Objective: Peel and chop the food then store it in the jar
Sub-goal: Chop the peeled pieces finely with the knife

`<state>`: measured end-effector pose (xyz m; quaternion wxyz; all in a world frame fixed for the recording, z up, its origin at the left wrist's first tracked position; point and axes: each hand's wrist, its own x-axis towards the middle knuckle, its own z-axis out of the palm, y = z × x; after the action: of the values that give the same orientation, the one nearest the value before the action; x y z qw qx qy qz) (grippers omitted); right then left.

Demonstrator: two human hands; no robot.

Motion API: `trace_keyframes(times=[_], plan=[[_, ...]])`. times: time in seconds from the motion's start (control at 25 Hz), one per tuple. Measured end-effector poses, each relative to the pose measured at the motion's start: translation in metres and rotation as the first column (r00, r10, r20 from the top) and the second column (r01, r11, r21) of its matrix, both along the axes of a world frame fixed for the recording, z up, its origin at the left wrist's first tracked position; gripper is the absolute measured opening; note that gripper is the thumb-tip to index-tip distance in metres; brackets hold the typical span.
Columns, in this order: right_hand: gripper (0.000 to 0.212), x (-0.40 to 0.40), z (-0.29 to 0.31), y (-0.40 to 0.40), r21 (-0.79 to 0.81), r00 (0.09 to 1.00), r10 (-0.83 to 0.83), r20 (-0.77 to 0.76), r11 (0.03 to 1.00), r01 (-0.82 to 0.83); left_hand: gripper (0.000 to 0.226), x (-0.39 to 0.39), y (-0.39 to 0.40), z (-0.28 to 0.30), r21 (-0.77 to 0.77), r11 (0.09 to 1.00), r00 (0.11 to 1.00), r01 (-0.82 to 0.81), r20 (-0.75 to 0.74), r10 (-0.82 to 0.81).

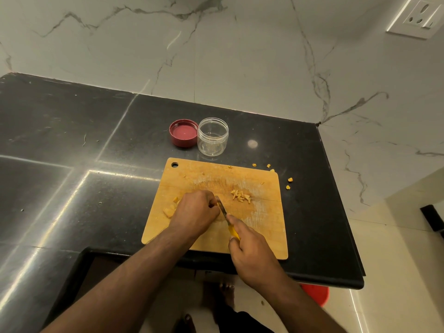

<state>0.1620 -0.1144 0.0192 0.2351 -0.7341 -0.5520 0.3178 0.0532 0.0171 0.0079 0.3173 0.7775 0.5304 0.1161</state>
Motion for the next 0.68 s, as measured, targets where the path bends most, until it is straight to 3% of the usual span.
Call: trace_keyframes(times=[0.68], plan=[[0.052,-0.008,-0.002,0.004,0.021,0.998,-0.064,-0.018,0.998,0.065,0.016,-0.004,0.004,-0.002,-0.047,0.998,0.997,-0.049,0.064,0.052]])
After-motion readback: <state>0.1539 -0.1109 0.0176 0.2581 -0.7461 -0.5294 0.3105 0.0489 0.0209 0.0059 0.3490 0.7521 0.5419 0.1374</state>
